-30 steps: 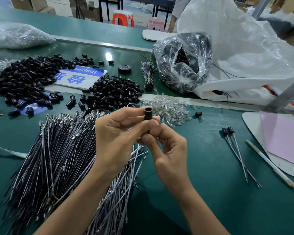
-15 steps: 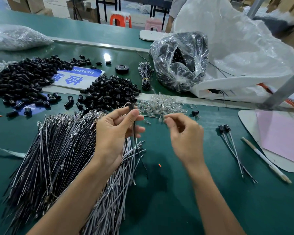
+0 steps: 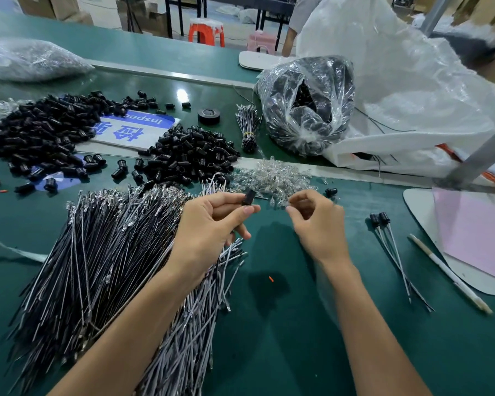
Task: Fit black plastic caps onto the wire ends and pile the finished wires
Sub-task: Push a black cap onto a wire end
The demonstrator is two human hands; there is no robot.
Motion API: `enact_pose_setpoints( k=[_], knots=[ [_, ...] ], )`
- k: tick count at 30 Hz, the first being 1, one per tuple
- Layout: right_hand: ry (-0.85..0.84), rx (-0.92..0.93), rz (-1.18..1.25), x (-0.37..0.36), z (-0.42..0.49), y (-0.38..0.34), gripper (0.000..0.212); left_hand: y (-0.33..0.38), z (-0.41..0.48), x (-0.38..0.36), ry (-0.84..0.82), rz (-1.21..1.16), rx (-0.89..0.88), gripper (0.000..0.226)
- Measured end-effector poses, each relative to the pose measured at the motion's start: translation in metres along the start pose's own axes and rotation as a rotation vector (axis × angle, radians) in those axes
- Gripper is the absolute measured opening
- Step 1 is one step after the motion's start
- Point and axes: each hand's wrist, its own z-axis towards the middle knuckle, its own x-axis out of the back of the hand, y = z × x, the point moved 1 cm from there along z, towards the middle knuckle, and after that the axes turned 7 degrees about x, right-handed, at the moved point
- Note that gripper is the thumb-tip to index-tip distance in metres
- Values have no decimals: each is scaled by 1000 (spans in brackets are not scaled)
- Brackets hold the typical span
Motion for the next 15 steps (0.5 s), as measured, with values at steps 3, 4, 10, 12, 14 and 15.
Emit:
enact_pose_setpoints(
  k=[3, 4, 10, 12, 14, 15],
  knots=[
    [3, 111, 350, 12, -4, -19, 19, -1, 0, 0, 2, 79, -37, 16],
    [-15, 151, 426, 14, -6, -24, 19, -1, 1, -1, -1, 95, -46, 17],
    [-114, 225, 412, 14, -10, -38, 20, -4, 0, -2, -30, 206, -111, 21],
    [-116, 239, 394, 15, -10, -38, 22, -4, 0, -2, -37, 223, -119, 22],
    [-106, 259, 385, 16, -9, -38, 23, -4, 0, -2, -51, 202, -110, 21],
    [-99, 269, 380, 17, -9, -38, 23, -3, 0, -2, -60, 185, -103, 20]
  ],
)
